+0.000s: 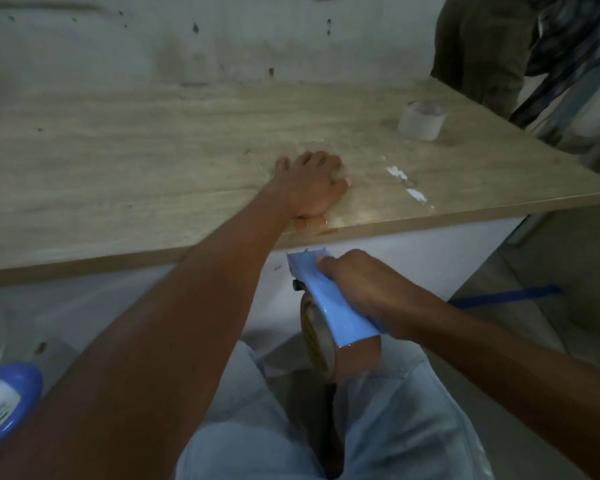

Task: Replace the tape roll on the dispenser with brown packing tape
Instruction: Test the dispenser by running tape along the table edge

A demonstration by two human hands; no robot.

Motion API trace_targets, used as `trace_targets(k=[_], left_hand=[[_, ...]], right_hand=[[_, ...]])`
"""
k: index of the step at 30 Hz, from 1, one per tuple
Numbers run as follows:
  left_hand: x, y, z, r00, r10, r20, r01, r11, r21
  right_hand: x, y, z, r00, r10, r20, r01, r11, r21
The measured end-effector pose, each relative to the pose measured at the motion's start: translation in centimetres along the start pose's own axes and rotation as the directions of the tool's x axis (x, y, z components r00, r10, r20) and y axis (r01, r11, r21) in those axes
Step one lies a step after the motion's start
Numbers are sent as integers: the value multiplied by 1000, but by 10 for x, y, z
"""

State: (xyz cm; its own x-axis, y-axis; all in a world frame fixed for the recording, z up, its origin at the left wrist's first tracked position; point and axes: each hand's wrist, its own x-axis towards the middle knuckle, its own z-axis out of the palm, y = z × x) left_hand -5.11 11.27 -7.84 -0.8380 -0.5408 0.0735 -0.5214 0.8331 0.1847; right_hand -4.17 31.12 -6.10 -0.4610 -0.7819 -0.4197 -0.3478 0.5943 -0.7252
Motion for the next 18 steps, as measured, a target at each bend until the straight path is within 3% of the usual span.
trace_targets(k=[1, 4, 8, 11, 18], left_hand=[[0, 1, 1, 1000, -11, -14, 11, 1000, -7], [0, 2, 0, 998, -35, -50, 33, 999, -31], [1, -4, -13, 999, -6, -54, 12, 995, 95], [4, -7, -15, 996, -66, -62, 75, 985, 154], [5, -39, -7, 956, -233, -179, 243, 969, 37]], right_hand=[[-5, -3, -5, 999, -19, -44, 23, 996, 88], [-7, -16, -36, 988, -68, -136, 85, 988, 128], [-11, -40, -82, 954, -132, -268, 166, 980, 109], [-1, -54, -104, 904, -255, -344, 300, 950, 83], [67, -78, -103, 733, -459, -502, 399, 888, -228]])
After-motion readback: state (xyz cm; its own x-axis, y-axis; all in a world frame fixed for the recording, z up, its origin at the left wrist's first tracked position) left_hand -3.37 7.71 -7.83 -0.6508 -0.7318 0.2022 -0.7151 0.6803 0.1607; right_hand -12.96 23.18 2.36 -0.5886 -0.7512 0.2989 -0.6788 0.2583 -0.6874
